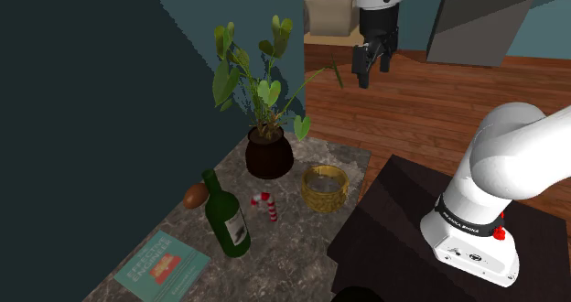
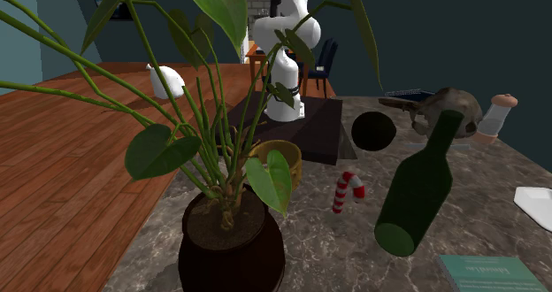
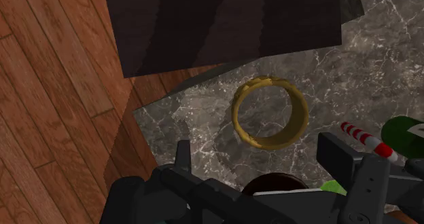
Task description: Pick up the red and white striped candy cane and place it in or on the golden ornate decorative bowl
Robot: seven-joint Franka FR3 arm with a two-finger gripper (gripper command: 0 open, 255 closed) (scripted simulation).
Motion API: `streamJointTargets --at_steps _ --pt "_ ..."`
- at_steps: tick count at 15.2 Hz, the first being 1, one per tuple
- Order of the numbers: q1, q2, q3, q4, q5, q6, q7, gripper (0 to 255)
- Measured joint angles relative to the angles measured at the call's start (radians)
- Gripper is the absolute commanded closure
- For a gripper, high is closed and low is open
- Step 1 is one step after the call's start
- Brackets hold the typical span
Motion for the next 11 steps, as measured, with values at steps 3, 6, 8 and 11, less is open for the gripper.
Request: streamJointTargets --at_steps 3,6,8,11 --pt "0.012 0.018 0.012 -0.021 0.007 0.044 0.002 0" --pt "0.039 0.059 0.043 -0.057 0.023 0.134 0.007 0" --pt "0.056 0.084 0.061 -0.084 0.03 0.197 0.005 0" --pt "0.078 0.162 0.09 -0.112 0.035 0.317 0.005 0"
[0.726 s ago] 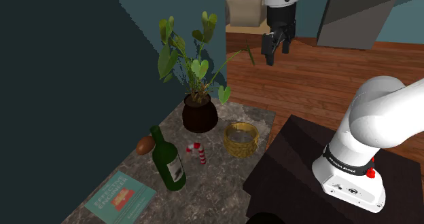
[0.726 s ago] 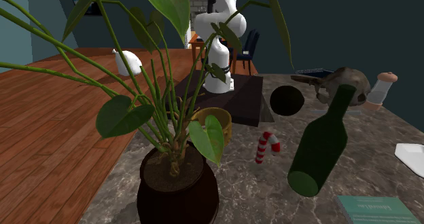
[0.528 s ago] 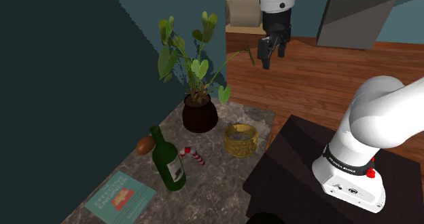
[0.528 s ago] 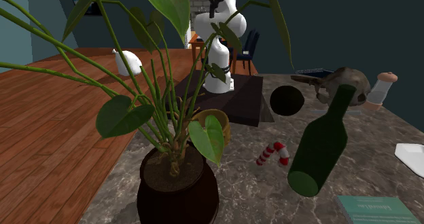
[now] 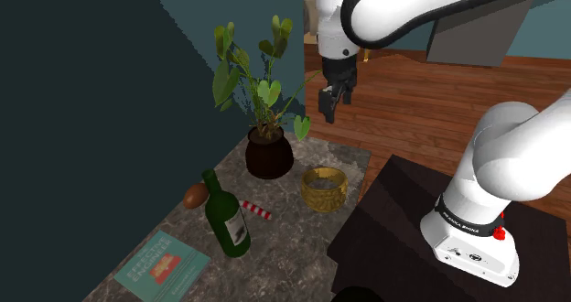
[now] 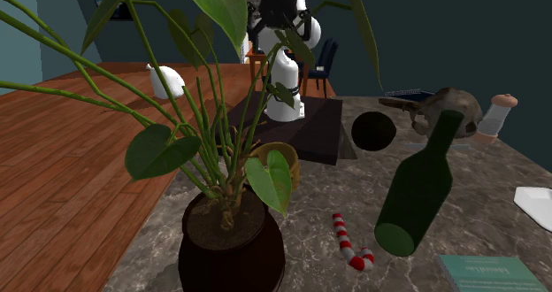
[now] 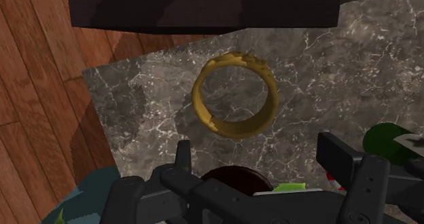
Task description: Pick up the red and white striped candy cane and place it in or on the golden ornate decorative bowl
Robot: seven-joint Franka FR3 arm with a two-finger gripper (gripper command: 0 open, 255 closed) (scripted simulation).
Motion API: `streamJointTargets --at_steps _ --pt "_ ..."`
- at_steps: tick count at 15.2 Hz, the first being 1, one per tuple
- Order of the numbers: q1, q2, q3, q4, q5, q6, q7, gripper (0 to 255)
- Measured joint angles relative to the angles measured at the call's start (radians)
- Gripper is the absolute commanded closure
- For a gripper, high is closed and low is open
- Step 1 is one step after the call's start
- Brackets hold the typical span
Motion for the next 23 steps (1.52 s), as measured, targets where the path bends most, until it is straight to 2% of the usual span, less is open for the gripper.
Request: streamJointTargets --at_steps 5,12,17,23 --pt "0.039 0.131 0.063 -0.018 0.005 0.174 0.018 0" --pt "0.068 0.336 0.144 -0.009 -0.039 0.401 0.05 0" --pt "0.078 0.527 0.206 0.056 -0.135 0.538 0.12 0" --pt "0.112 0.742 0.238 0.152 -0.316 0.651 0.236 0"
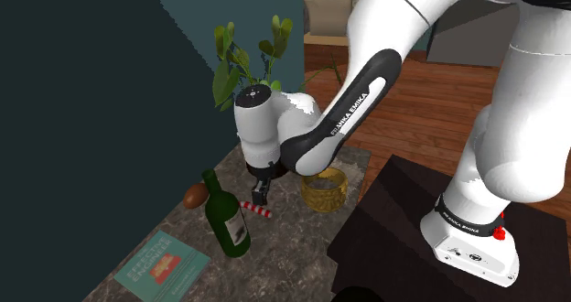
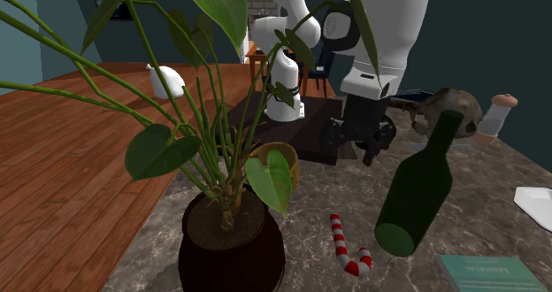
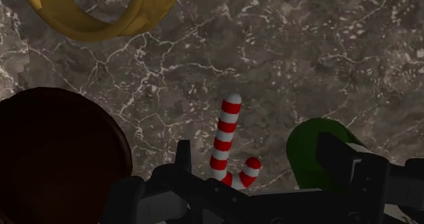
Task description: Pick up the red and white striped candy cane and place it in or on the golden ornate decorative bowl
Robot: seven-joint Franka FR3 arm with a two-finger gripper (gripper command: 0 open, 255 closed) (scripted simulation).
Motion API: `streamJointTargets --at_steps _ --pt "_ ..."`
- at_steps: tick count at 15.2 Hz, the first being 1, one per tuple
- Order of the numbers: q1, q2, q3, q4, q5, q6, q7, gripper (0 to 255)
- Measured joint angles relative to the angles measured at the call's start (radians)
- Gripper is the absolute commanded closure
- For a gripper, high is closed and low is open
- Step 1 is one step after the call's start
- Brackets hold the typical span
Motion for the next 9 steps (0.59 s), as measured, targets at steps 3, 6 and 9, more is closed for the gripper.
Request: streamJointTargets --at_steps 3,6,9 --pt "0.013 0.056 -0.01 0.015 -0.056 0.035 0.038 0" --pt "0.02 0.098 -0.024 0.025 -0.096 0.062 0.067 0" --pt "0.026 0.128 -0.038 0.027 -0.127 0.086 0.089 0"
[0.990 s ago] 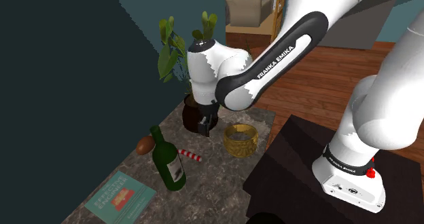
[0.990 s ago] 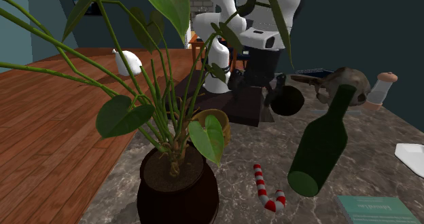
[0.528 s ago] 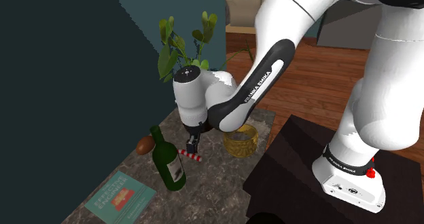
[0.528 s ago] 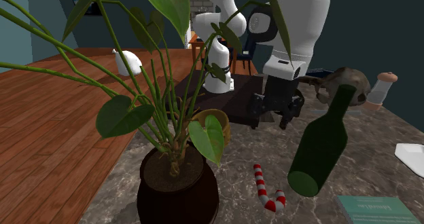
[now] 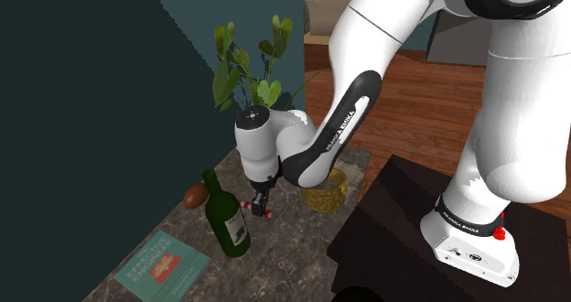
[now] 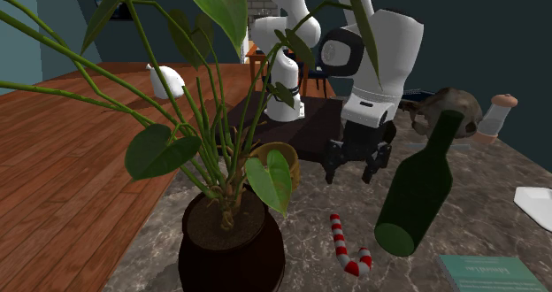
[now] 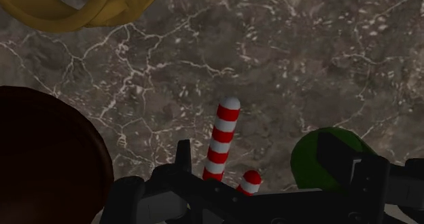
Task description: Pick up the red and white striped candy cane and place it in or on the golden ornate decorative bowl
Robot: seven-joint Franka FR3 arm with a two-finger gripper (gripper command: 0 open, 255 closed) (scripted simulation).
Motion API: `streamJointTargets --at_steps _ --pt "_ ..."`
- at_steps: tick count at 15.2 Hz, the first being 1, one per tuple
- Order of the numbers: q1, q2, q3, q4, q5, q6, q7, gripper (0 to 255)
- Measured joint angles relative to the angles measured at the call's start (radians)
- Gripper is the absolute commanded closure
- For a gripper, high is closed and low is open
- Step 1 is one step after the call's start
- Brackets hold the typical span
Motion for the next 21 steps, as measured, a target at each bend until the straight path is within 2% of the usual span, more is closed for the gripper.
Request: streamJointTargets --at_steps 5,6,15,16,18,21 --pt "0.001 0.005 -0.003 0.0 -0.006 0.005 0.003 0" --pt "0.001 0.005 -0.003 0.0 -0.006 0.005 0.004 255" --pt "0.001 0.005 -0.003 0.0 -0.006 0.005 0.004 255" --pt "0.001 0.005 -0.003 0.0 -0.006 0.005 0.004 0" --pt "-0.003 0.029 -0.005 0.02 0.002 0.006 0.001 0" --pt "-0.042 0.128 -0.005 0.119 0.073 -0.008 -0.04 0"
